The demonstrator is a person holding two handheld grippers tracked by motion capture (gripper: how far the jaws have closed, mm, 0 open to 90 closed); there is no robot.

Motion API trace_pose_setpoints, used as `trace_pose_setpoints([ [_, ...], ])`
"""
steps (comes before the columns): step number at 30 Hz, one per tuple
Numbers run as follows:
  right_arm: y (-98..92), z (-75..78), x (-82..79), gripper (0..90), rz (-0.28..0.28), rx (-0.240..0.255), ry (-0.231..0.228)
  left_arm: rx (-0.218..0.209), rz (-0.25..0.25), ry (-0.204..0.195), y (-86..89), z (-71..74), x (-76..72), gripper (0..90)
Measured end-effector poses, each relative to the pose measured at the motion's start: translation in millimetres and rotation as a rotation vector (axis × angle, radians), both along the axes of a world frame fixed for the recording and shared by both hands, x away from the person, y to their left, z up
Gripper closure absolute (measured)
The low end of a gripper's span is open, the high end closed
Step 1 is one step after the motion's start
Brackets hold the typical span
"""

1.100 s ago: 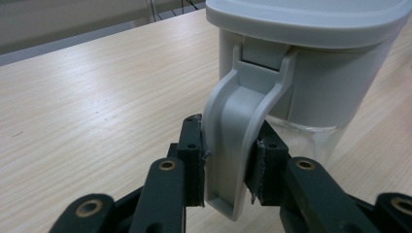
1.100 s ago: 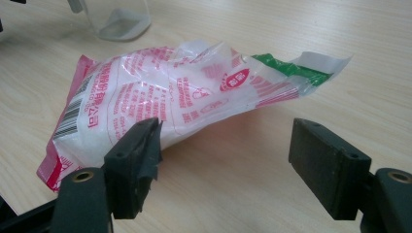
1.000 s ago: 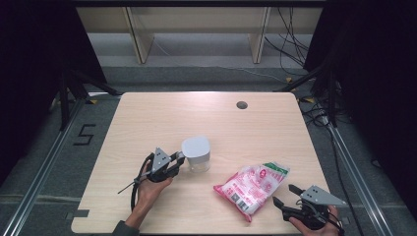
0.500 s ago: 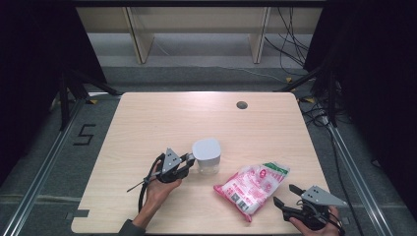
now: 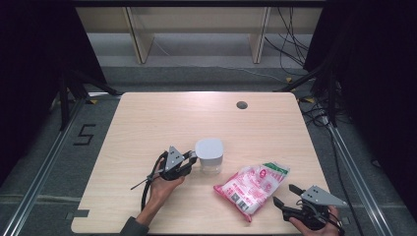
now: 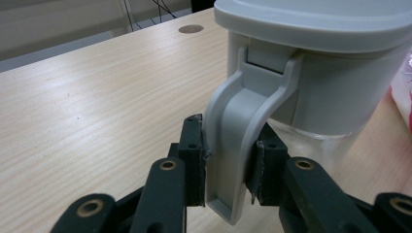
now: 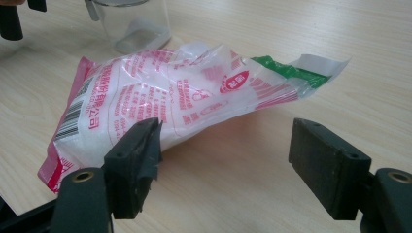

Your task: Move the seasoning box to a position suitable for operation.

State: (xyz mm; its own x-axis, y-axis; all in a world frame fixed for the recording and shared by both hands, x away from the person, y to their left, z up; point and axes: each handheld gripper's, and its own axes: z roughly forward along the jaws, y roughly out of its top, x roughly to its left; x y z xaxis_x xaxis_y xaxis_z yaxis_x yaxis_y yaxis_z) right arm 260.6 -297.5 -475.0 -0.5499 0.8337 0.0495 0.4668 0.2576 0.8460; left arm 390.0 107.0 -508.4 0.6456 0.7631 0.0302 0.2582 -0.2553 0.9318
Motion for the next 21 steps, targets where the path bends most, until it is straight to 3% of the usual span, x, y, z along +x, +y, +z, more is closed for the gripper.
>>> trace_pose_setpoints([
  [9, -0.5, -0.8, 1.5, 28.2, 0.003, -0.007, -0.019, -0.003, -0.025, -0.011, -4.2, -1.4, 0.7, 71.0],
  [15, 0.0, -1.0, 2.2, 28.2, 0.013, 0.002, -0.014, -0.017, -0.056, 0.005, -7.3, -1.2, -0.7, 70.7],
  [18, 0.5, -1.1, 0.6, 28.2, -0.005, 0.020, 0.015, -0.015, -0.057, 0.006, -7.1, -1.1, 0.1, 70.7],
  [19, -1.1, -1.0, 1.9, 28.2, 0.005, -0.002, -0.014, -0.014, -0.049, 0.008, -7.1, -0.9, -0.2, 70.6],
  [21, -0.9, -1.1, 1.3, 28.2, 0.002, 0.009, -0.006, -0.042, -0.051, 0.023, -6.7, -1.5, 1.0, 70.0],
])
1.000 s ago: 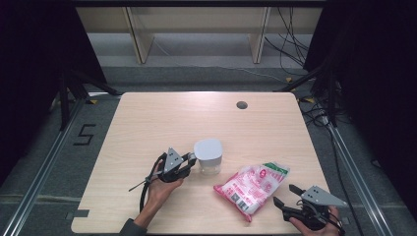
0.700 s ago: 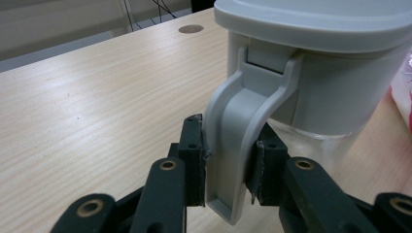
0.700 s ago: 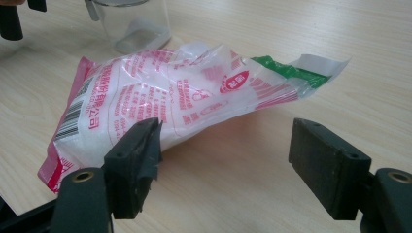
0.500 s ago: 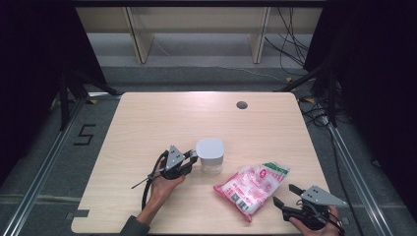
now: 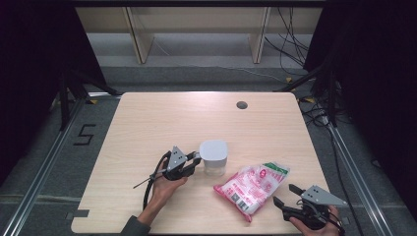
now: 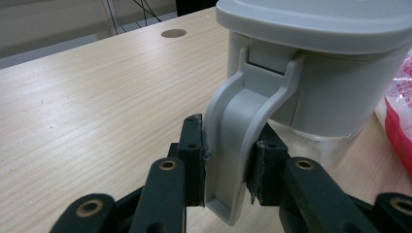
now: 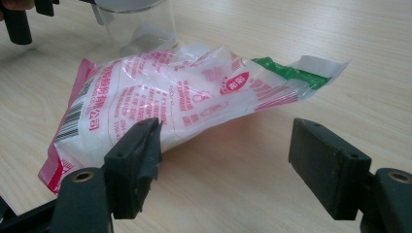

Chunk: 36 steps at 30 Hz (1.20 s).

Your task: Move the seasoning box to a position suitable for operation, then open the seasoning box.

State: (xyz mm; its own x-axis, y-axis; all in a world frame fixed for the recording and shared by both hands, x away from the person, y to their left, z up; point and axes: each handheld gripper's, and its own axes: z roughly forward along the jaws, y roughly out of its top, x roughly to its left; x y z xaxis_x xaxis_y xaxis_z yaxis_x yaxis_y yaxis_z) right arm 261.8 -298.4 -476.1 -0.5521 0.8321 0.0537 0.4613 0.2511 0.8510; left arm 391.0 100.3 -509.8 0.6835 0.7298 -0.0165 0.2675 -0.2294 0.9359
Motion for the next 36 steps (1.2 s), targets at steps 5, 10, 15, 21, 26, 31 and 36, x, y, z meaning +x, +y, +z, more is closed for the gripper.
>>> trace_pose_setpoints([
  [5, -1.4, -0.5, -0.6, 28.2, -0.007, 0.018, 0.003, -0.033, -0.019, 0.035, 4.0, 3.0, 1.9, 67.1],
  [10, -4.2, -2.0, 0.3, 28.2, -0.007, 0.009, -0.008, -0.025, -0.085, 0.065, 11.3, 13.3, -0.2, 54.0],
  [15, -5.9, -1.5, -1.9, 28.2, -0.010, 0.024, 0.003, 0.008, -0.105, 0.074, 18.4, 22.7, -4.5, 46.6],
  [21, -5.4, -2.1, -2.5, 28.2, -0.014, 0.013, -0.006, 0.015, -0.106, 0.060, 21.7, 31.2, -9.3, 42.4],
  [26, -6.8, -1.5, -3.3, 28.2, -0.013, 0.022, 0.001, 0.014, -0.088, 0.056, 22.0, 37.1, -11.3, 39.6],
  [31, -6.2, -1.2, -3.5, 28.2, -0.008, 0.023, -0.002, -0.001, -0.082, 0.058, 21.2, 40.9, -12.6, 37.0],
  [36, -4.8, -1.4, -0.3, 28.2, -0.007, 0.014, -0.004, -0.022, -0.081, 0.039, 23.2, 48.0, -16.6, 45.5],
])
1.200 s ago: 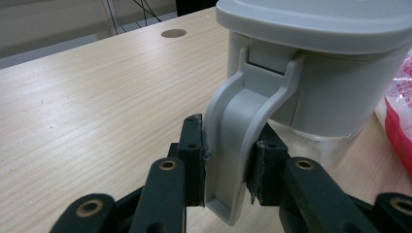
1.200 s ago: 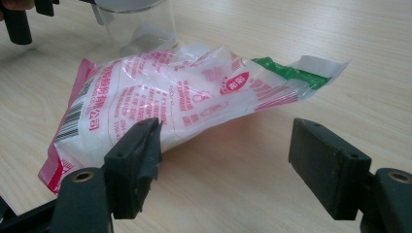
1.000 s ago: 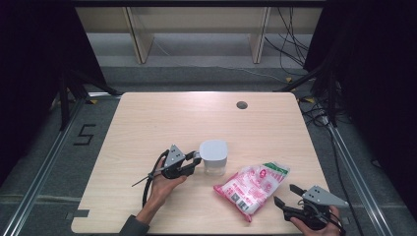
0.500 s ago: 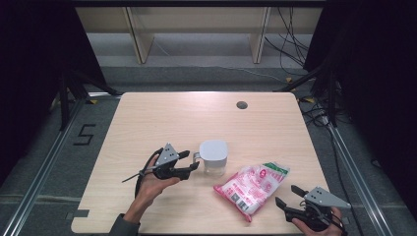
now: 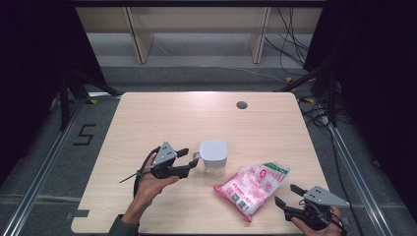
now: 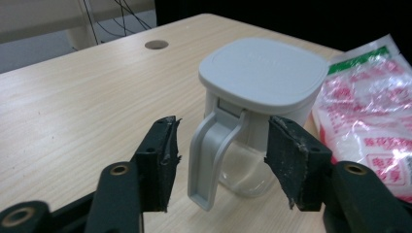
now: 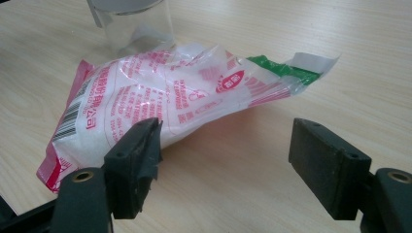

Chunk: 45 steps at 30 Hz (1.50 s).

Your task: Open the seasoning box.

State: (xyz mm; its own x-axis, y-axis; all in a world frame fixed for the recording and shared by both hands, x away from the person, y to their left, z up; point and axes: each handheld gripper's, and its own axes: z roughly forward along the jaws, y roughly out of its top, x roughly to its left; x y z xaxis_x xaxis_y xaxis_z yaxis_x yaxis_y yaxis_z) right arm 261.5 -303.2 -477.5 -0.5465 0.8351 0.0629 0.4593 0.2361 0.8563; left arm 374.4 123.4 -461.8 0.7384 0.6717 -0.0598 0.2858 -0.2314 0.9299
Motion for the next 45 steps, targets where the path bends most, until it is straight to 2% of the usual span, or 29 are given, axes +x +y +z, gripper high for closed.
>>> trace_pose_setpoints([
  [1, 1.9, 0.4, -1.3, 28.2, -0.008, 0.014, 0.029, -0.002, -0.005, -0.018, 0.4, 1.3, -0.9, 50.2],
  [3, 3.2, 0.0, -0.2, 28.2, -0.004, 0.015, 0.025, 0.013, 0.002, -0.043, 0.6, 4.8, -3.5, 57.5],
  [4, 2.4, -0.1, 1.0, 28.2, 0.006, 0.001, 0.009, 0.016, 0.008, -0.056, 0.4, 6.5, -5.0, 61.8],
  [6, 3.1, 0.2, 0.2, 28.2, 0.000, 0.012, 0.015, 0.010, -0.002, -0.081, -1.6, 9.6, -7.3, 68.2],
  [7, 1.7, 0.5, 1.2, 28.2, 0.005, -0.008, -0.011, 0.012, -0.003, -0.087, -2.8, 10.3, -8.2, 73.0],
  [9, 1.7, 1.0, 0.7, 28.2, 0.003, -0.010, -0.012, 0.014, -0.008, -0.105, -5.7, 11.6, -9.1, 77.9],
  [11, 4.7, 1.4, -1.4, 28.2, -0.010, 0.013, 0.016, 0.019, -0.015, -0.109, -8.5, 13.3, -9.0, 81.7],
  [12, 4.8, 0.9, -0.8, 28.2, -0.007, 0.004, 0.009, -0.007, -0.020, -0.099, -10.9, 13.3, -8.1, 82.9],
  [13, 3.8, 1.0, 0.1, 28.2, 0.006, -0.002, 0.000, -0.010, -0.025, -0.095, -11.4, 13.3, -7.1, 85.3],
  [14, 3.9, 1.0, -0.1, 28.2, 0.006, -0.001, 0.001, -0.024, -0.028, -0.089, -13.5, 12.4, -5.9, 86.2],
  [15, 5.2, 1.4, -2.2, 28.2, -0.009, 0.011, 0.014, -0.021, -0.027, -0.092, -15.0, 11.9, -4.2, 87.0],
  [16, 3.7, 1.5, -1.1, 28.2, 0.002, -0.002, -0.006, -0.026, -0.030, -0.090, -16.3, 11.2, -2.8, 87.5],
  [19, 3.9, 2.0, -1.5, 28.2, -0.004, -0.006, -0.010, -0.042, -0.025, -0.076, -18.5, 10.7, 0.3, 88.8],
  [20, 3.1, 2.6, -1.0, 28.3, 0.006, -0.021, -0.016, -0.048, -0.027, -0.075, -18.7, 11.0, 1.1, 89.0],
  [22, 6.5, 2.2, -2.7, 28.3, -0.014, -0.001, 0.016, -0.054, -0.026, -0.078, -18.8, 11.4, 2.9, 89.0],
  [23, 6.3, 2.1, -2.3, 28.2, -0.012, -0.002, 0.012, -0.066, -0.024, -0.075, -19.8, 10.9, 4.2, 89.0],
  [25, 6.0, 2.5, -2.8, 28.3, -0.007, 0.005, 0.018, -0.062, -0.030, -0.074, -20.1, 11.3, 6.2, 89.0],
  [26, 6.0, 2.5, -3.0, 28.2, -0.008, 0.004, 0.019, -0.082, -0.028, -0.059, -22.1, 10.7, 6.7, 89.0],
  [27, 5.9, 1.9, -2.2, 28.3, -0.010, -0.007, 0.007, -0.067, -0.038, -0.066, -22.3, 11.1, 7.4, 89.0],
  [28, 6.3, 2.8, -3.5, 28.2, -0.011, 0.004, 0.021, -0.065, -0.044, -0.073, -23.4, 11.0, 7.9, 88.9],
  [30, 6.5, 2.9, -3.3, 28.2, -0.009, 0.003, 0.016, -0.058, -0.031, -0.069, -25.2, 11.2, 7.6, 88.7],
  [31, 4.8, 2.5, -1.0, 28.2, 0.009, -0.013, -0.006, -0.063, -0.033, -0.068, -25.1, 11.2, 8.6, 88.6],
  [35, 4.3, 1.9, -0.6, 28.2, 0.004, -0.015, -0.008, -0.056, -0.015, -0.066, -21.4, 9.7, 13.8, 88.1],
  [36, 6.6, 2.3, -2.4, 28.3, -0.017, 0.000, 0.011, -0.066, -0.018, -0.067, -21.0, 8.5, 15.2, 88.1],
  [37, 6.5, 2.6, -3.0, 28.4, -0.011, 0.003, 0.017, -0.070, -0.014, -0.058, -20.5, 8.4, 15.4, 88.2],
  [39, 6.8, 1.5, -1.3, 28.3, -0.013, -0.006, -0.003, -0.059, -0.008, -0.066, -20.4, 8.7, 15.5, 87.8],
  [41, 6.8, 2.9, -2.7, 28.3, -0.013, 0.006, 0.011, -0.057, -0.015, -0.070, -19.7, 8.6, 16.1, 87.5],
  [44, 6.5, 3.8, -0.2, 27.9, -0.014, 0.001, -0.039, -0.064, -0.005, -0.061, -20.0, 8.3, 15.6, 87.4],
  [45, 8.4, 5.1, -1.8, 26.7, -0.024, 0.033, -0.030, -0.062, -0.006, -0.064, -19.7, 8.2, 15.8, 87.3],
])
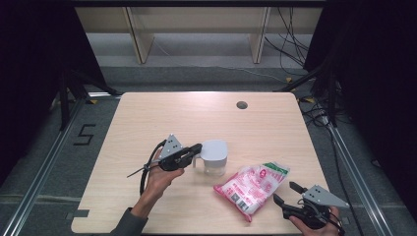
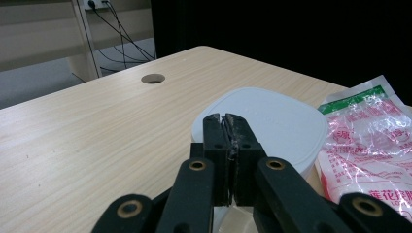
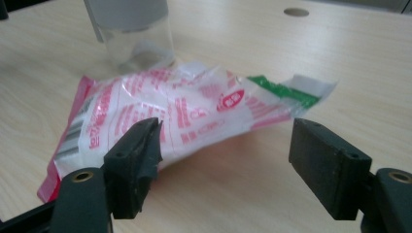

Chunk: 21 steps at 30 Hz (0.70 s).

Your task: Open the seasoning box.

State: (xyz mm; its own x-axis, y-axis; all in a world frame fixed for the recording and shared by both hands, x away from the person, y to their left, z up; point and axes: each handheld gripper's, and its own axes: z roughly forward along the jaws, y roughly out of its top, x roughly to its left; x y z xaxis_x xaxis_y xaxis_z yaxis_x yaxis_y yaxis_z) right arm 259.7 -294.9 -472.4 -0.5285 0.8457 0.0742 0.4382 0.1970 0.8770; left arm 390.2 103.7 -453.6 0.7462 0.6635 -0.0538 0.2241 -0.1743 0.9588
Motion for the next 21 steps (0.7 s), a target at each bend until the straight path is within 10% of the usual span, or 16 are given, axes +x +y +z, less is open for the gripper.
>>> trace_pose_setpoints([
  [7, 17.2, 10.5, 9.1, 17.8, -0.025, 0.036, -0.082, -0.024, -0.002, 0.007, 1.0, -1.6, 0.2, 87.0],
  [21, 72.2, 22.6, 54.3, 71.5, 0.190, -0.022, -0.068, -0.010, 0.003, 0.008, 3.4, -1.5, -0.8, 86.6],
])
